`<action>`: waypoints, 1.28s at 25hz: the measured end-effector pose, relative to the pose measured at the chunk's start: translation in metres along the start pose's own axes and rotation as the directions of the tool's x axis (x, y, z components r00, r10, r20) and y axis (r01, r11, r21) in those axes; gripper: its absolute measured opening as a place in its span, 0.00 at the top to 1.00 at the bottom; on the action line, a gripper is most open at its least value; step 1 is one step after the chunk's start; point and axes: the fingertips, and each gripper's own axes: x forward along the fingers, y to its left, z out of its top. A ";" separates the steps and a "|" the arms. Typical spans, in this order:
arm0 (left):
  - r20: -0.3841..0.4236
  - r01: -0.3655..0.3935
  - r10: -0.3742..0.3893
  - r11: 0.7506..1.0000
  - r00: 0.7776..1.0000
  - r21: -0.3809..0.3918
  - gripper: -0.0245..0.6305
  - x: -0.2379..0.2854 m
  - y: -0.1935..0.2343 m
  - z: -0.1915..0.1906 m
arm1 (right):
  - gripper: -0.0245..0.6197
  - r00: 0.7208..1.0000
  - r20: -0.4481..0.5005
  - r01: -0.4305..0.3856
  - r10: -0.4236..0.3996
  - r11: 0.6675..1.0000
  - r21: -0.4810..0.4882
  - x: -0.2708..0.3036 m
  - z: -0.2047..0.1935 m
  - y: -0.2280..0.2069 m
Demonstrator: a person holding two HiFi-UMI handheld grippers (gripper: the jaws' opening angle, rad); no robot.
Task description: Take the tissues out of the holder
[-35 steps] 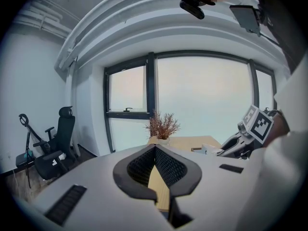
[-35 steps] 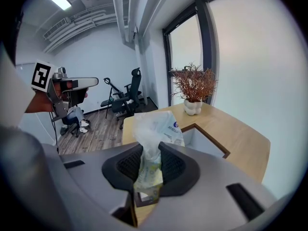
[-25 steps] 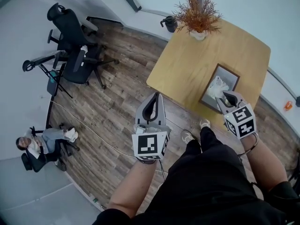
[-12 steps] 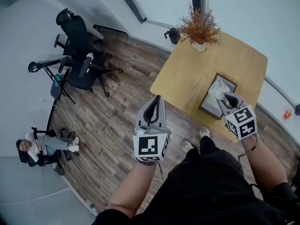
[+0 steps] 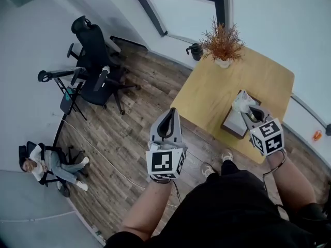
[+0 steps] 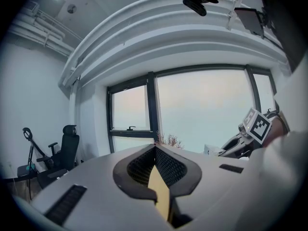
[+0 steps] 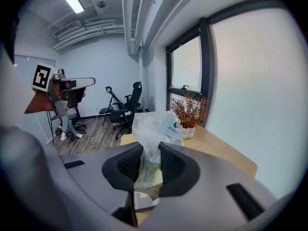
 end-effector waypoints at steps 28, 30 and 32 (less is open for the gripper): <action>0.123 0.022 -0.026 0.999 0.992 0.034 0.96 0.018 0.019 0.079 | 0.84 0.989 0.131 0.072 -0.064 0.996 -0.057 -0.033 0.083 -0.023; 0.136 0.023 -0.028 0.999 0.990 0.041 0.96 0.021 0.019 0.085 | 0.84 0.988 0.143 0.075 -0.066 0.995 -0.060 -0.034 0.089 -0.026; 0.145 0.021 -0.027 0.999 0.989 0.043 0.96 0.024 0.020 0.090 | 0.84 0.986 0.154 0.075 -0.065 0.995 -0.061 -0.033 0.095 -0.028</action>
